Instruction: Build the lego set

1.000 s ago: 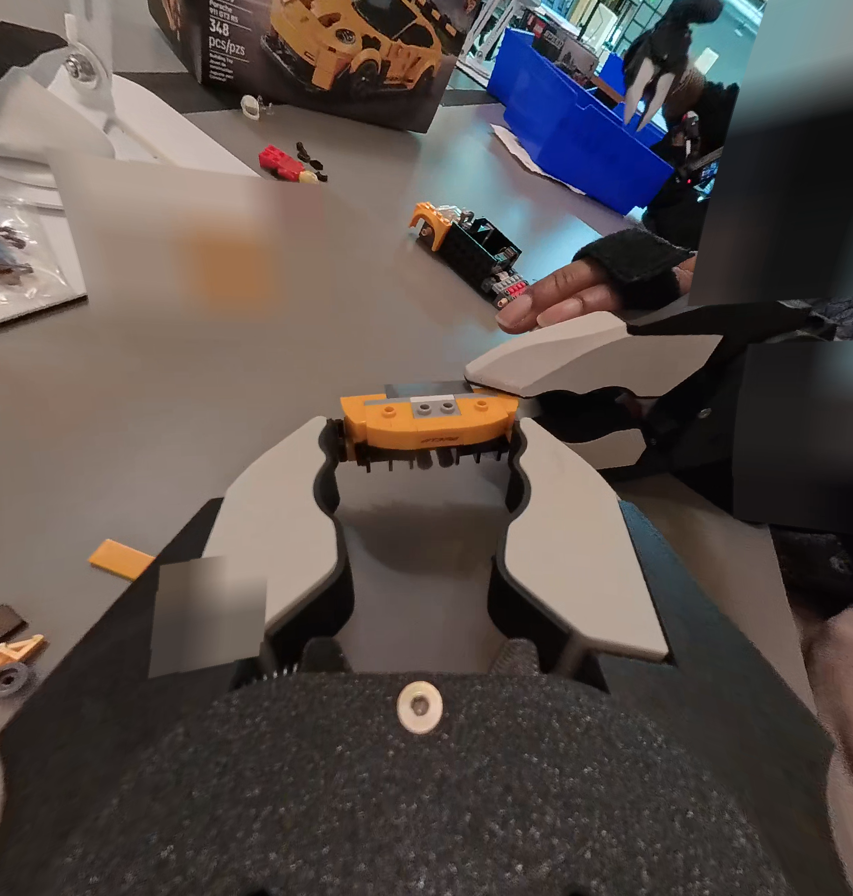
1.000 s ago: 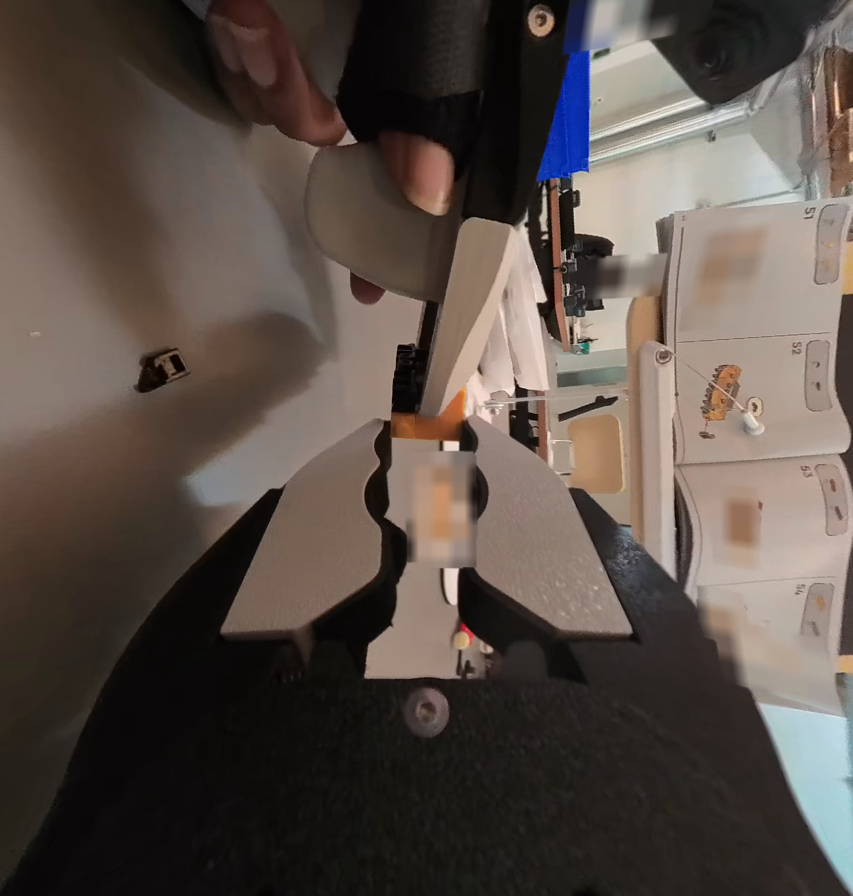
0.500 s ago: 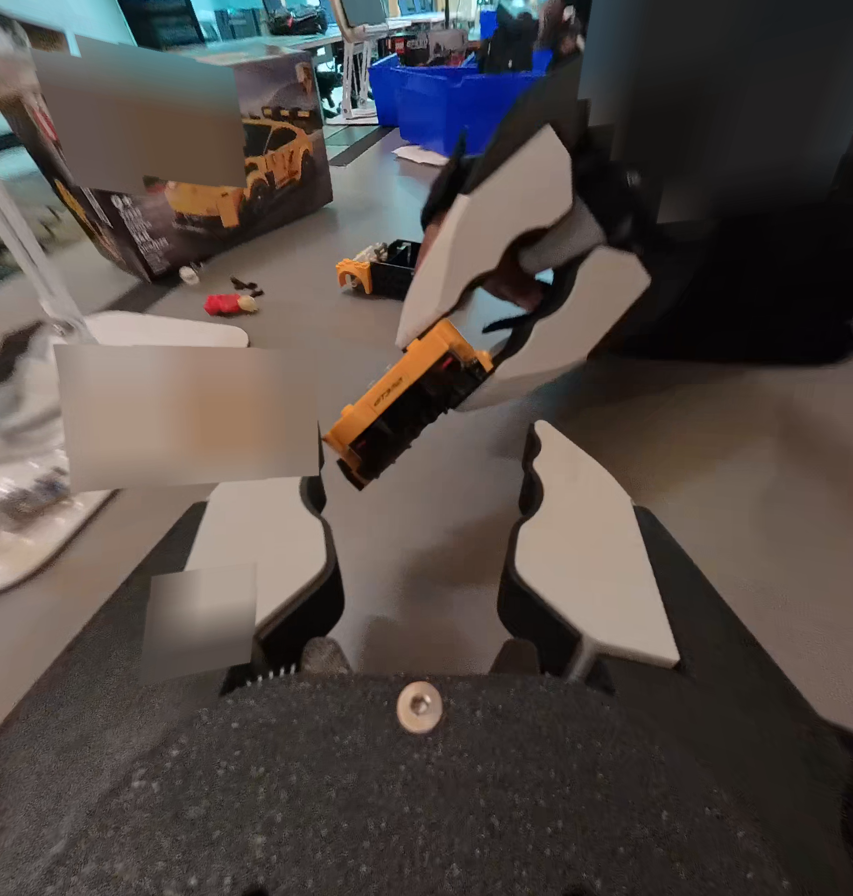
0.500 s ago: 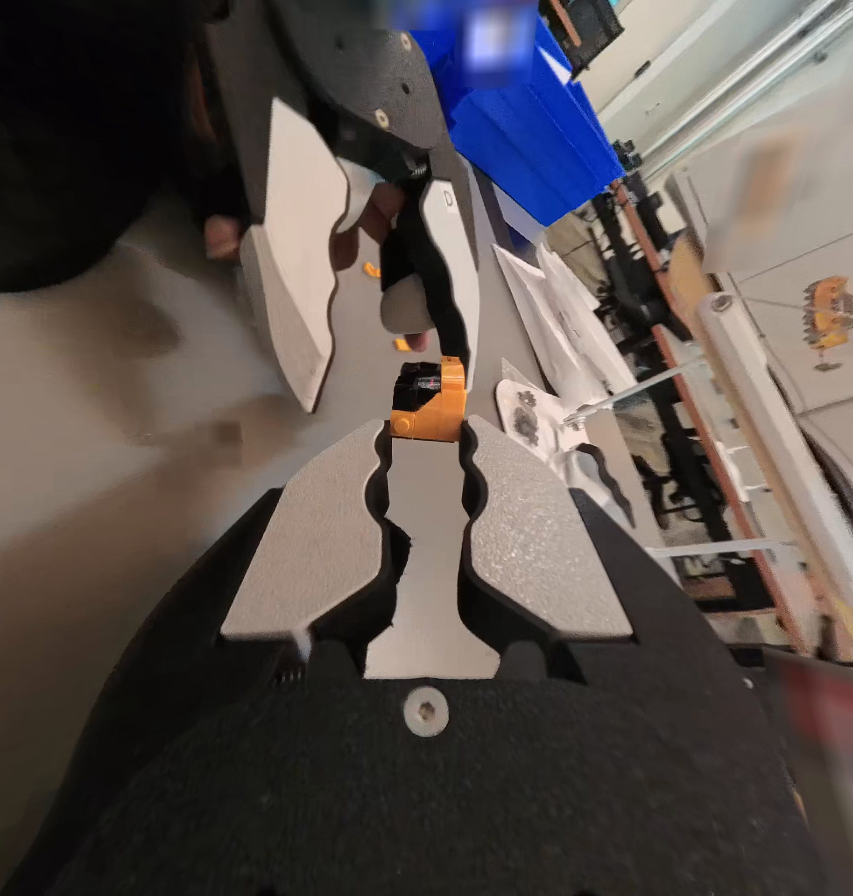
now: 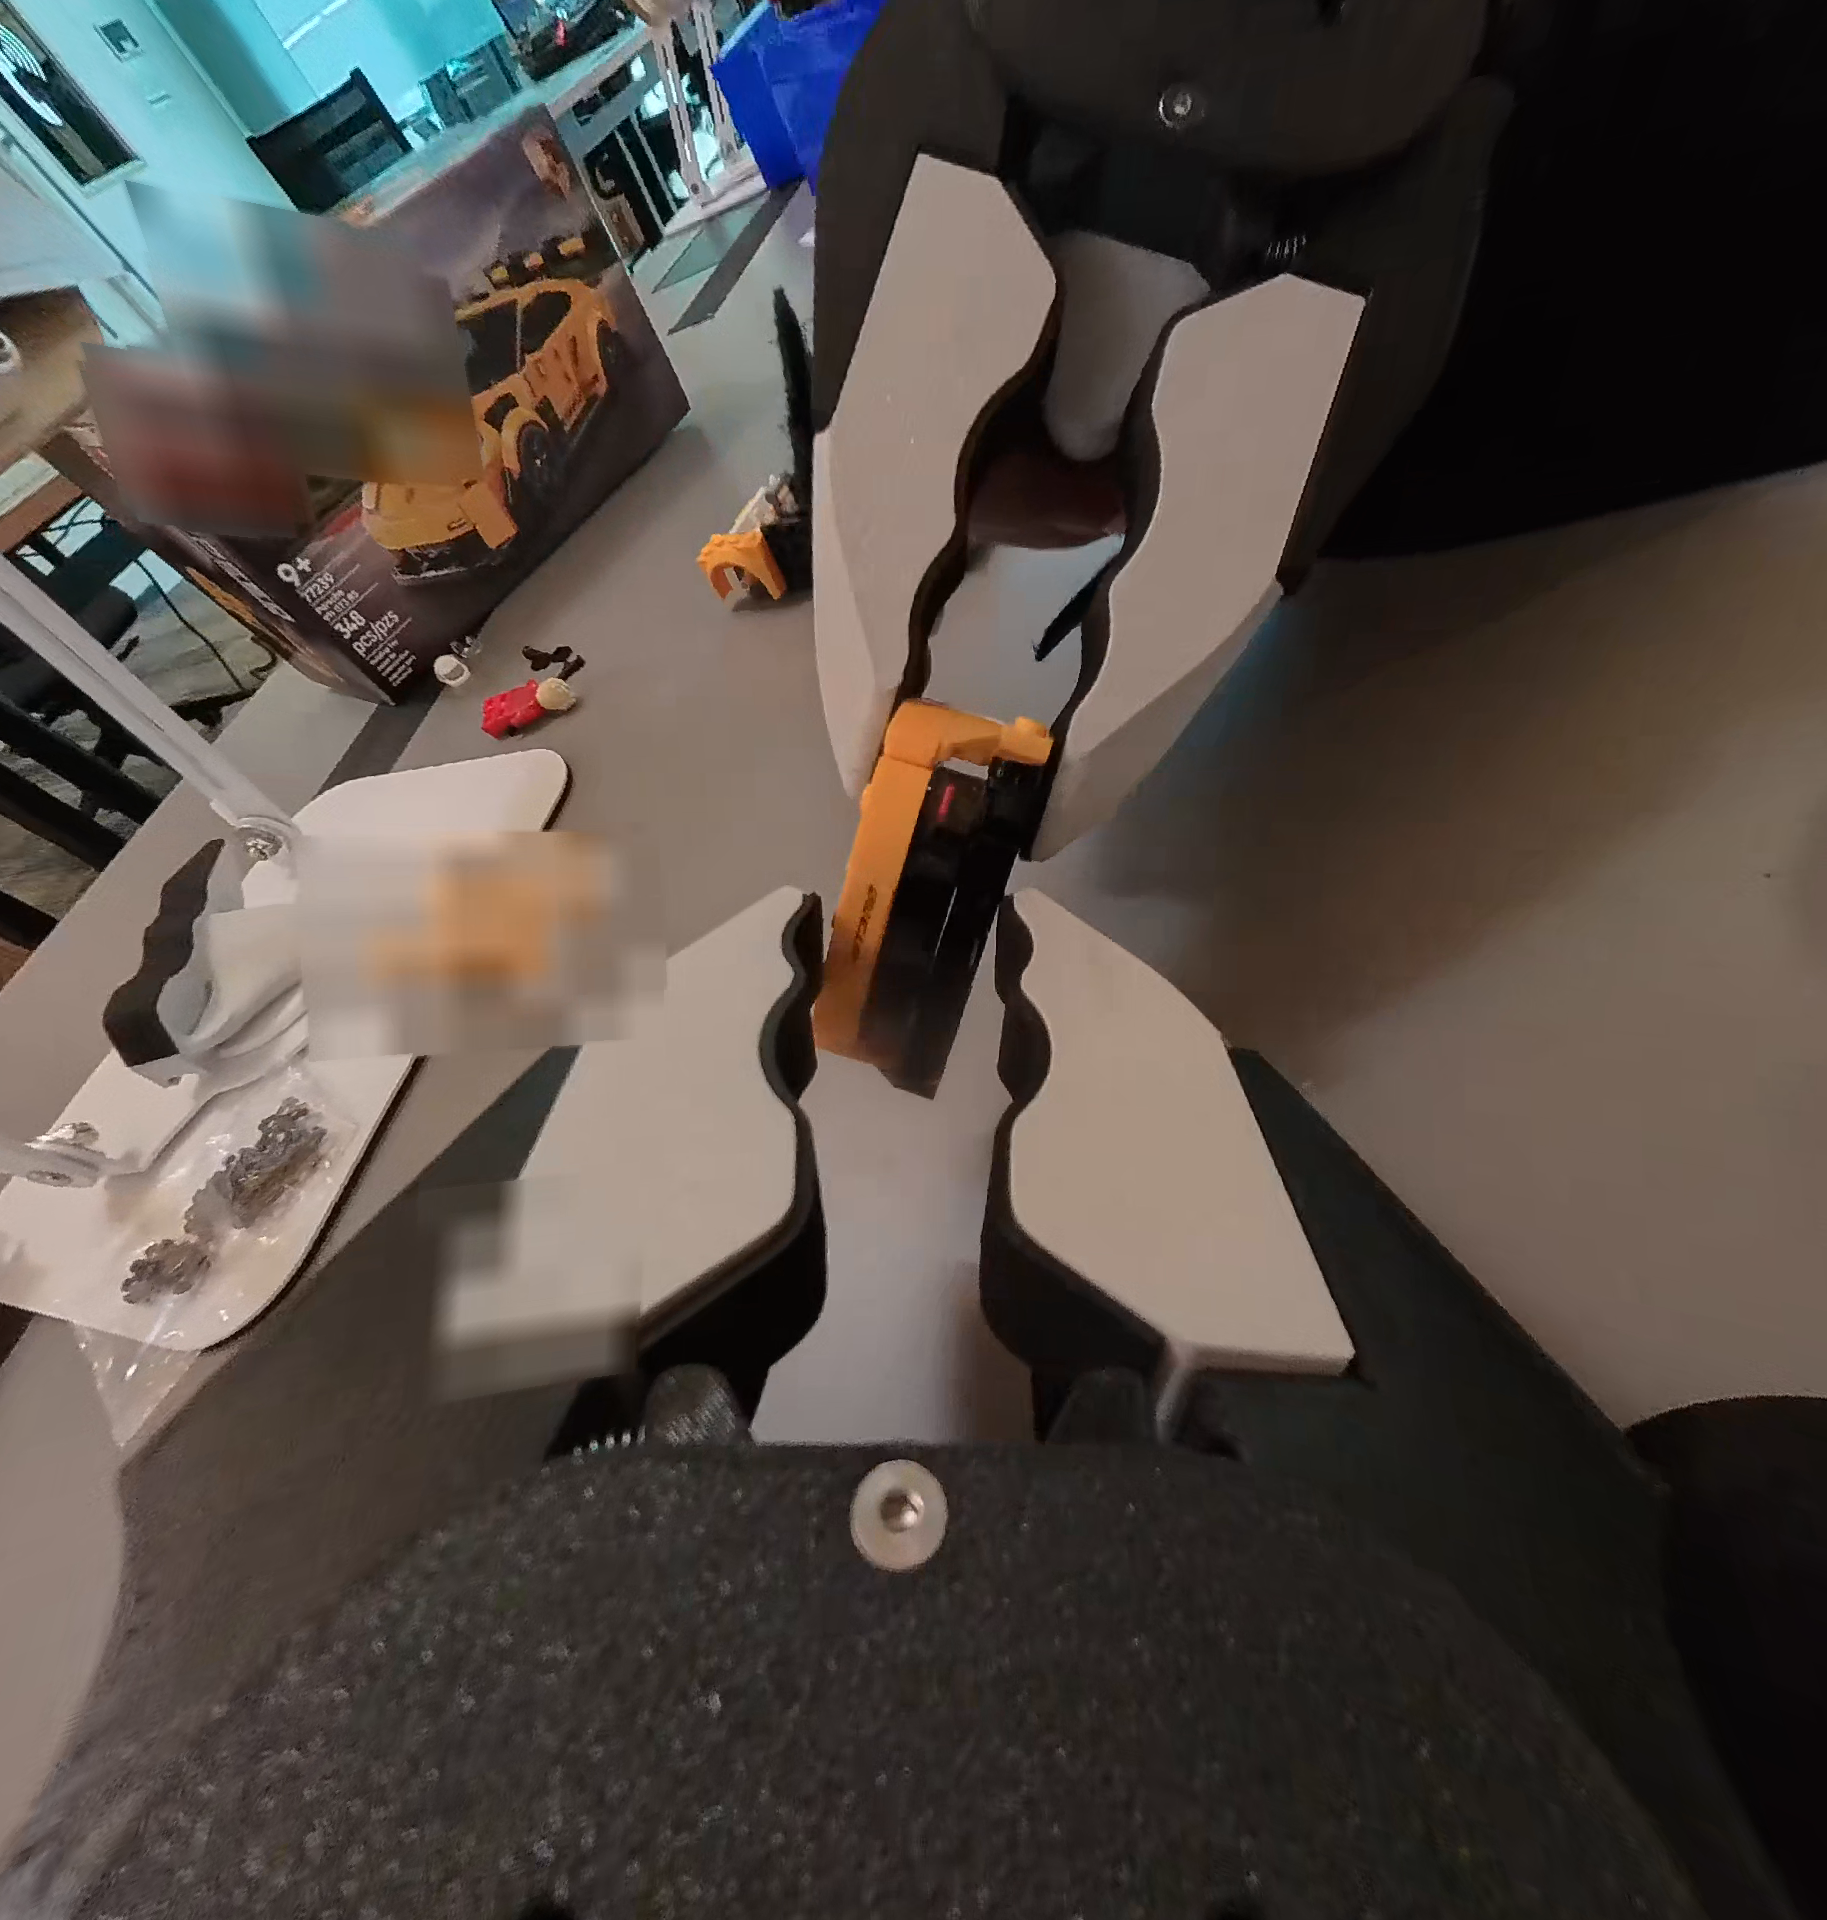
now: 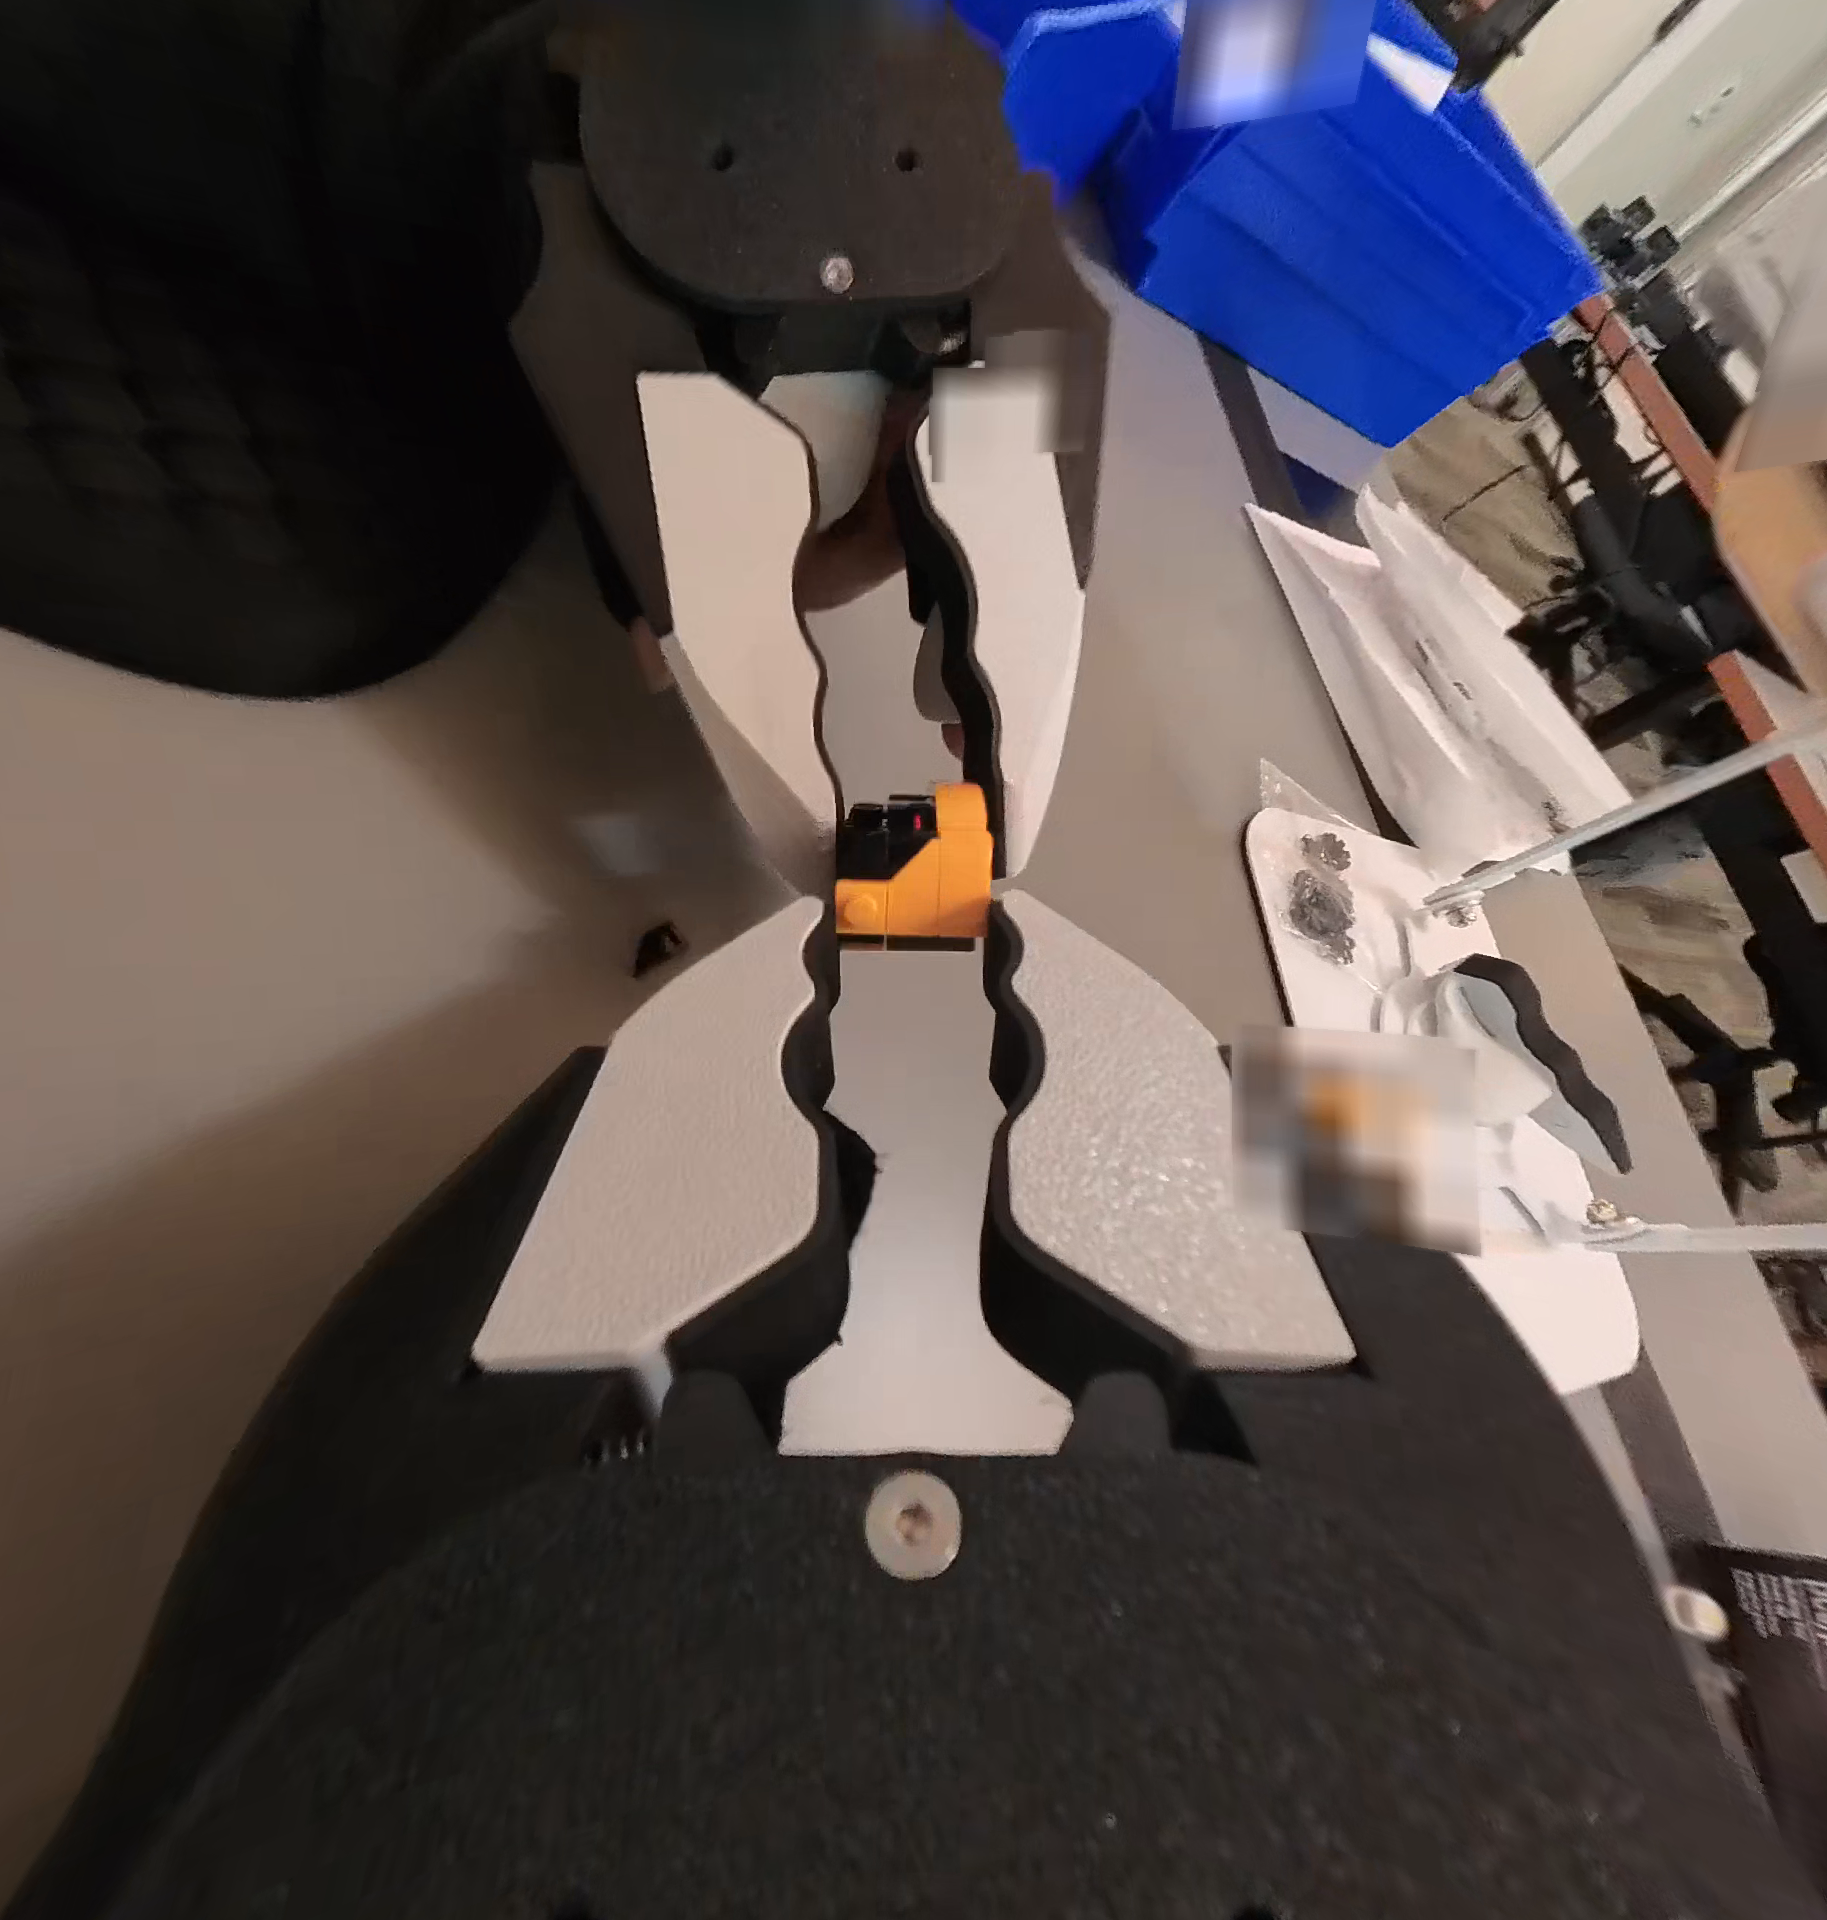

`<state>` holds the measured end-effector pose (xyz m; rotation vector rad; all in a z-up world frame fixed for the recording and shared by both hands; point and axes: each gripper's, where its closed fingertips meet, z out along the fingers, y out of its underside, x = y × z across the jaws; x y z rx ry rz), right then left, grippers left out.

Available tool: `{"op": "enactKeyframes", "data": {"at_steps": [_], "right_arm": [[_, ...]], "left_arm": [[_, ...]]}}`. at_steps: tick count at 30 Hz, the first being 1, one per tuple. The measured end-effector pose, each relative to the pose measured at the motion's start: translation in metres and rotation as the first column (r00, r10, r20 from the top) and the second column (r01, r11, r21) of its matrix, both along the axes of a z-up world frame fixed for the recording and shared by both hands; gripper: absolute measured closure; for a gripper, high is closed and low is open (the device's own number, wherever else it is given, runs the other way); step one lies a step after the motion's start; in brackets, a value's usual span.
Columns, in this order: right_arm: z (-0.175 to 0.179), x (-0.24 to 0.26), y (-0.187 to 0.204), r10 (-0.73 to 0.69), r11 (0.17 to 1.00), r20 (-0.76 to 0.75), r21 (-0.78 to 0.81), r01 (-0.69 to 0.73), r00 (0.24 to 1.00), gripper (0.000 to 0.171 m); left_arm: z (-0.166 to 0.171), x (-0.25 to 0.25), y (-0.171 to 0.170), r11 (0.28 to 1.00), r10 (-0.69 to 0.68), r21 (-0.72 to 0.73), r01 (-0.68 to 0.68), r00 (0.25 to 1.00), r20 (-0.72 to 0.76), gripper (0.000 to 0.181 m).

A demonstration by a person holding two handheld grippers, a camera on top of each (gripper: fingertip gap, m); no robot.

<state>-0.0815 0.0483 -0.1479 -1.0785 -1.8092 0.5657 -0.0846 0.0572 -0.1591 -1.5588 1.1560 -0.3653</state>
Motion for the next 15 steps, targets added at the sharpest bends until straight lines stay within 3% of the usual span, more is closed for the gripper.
{"op": "enactKeyframes", "data": {"at_steps": [5,11,15], "right_arm": [[0.031,0.001,0.007,-0.059,0.988,-0.135,-0.151,0.039,0.989,0.144],[-0.023,0.005,-0.027,0.098,0.967,0.155,-0.249,-0.057,0.983,0.154],[-0.047,0.004,-0.035,0.092,0.966,0.286,-0.258,-0.016,0.954,0.153]], "left_arm": [[0.019,-0.014,0.009,0.997,0.073,-0.005,-0.073,0.989,0.126,0.154],[0.028,-0.031,0.022,0.986,0.164,-0.012,-0.165,0.965,0.206,0.154],[0.024,-0.037,0.028,0.976,0.215,-0.014,-0.216,0.957,0.195,0.154]]}}
